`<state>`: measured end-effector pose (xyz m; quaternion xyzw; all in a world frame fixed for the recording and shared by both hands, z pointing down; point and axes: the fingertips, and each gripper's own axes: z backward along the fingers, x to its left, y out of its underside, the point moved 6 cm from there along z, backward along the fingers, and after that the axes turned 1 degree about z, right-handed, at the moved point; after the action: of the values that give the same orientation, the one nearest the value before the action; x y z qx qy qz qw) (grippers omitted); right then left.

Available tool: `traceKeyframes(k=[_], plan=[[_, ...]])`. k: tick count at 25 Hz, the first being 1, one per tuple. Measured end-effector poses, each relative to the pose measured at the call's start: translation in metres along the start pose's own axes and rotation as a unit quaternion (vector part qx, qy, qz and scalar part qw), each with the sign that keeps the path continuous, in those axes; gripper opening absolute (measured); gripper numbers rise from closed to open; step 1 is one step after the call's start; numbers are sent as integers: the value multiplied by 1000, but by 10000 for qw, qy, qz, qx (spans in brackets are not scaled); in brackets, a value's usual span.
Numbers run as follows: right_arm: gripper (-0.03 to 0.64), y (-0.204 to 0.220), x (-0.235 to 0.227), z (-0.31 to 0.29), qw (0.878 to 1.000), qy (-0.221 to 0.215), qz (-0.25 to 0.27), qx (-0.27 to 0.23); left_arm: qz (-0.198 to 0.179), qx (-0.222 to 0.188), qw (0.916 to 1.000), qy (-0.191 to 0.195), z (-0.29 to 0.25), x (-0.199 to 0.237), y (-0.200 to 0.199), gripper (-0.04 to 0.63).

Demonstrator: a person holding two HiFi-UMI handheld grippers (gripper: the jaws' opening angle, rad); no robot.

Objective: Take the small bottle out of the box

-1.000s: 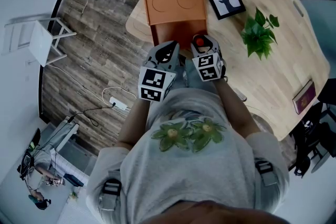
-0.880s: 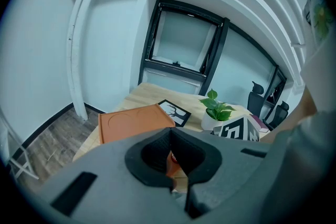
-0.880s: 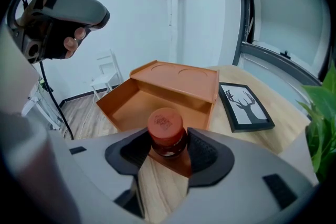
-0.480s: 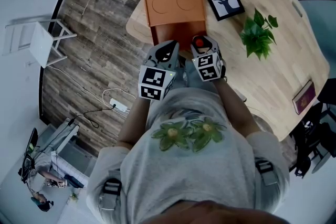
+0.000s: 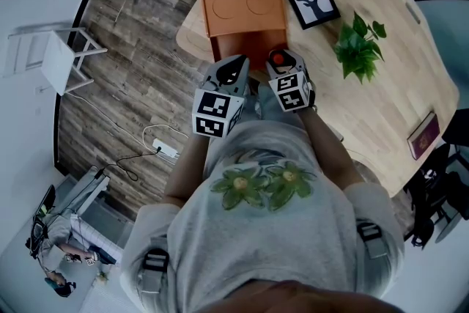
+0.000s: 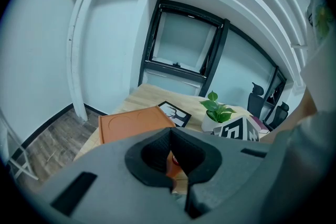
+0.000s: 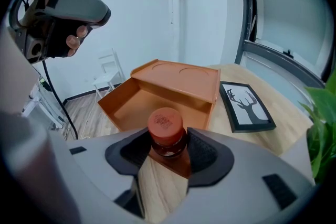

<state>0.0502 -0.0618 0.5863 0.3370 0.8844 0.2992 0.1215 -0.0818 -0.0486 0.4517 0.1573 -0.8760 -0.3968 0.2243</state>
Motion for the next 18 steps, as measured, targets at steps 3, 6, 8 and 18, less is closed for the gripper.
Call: traceKeyframes(k=[3,6,8,18], plan=[[212,-1,-1,1,10000,-24,-7,-23,-3,4,10000,0,0,0,1,8],[210,-2,-1,3,10000,-14,-4,-21,-9,0,10000,-4,1,0,1,8],[210,-3,-1,4,10000,-10,3,-28,-6,-2,10000,-5,2,0,1,8],[210,-9,-4,10,9999,6,-12,-166,-27,15,10000,-1,3,0,3,8]])
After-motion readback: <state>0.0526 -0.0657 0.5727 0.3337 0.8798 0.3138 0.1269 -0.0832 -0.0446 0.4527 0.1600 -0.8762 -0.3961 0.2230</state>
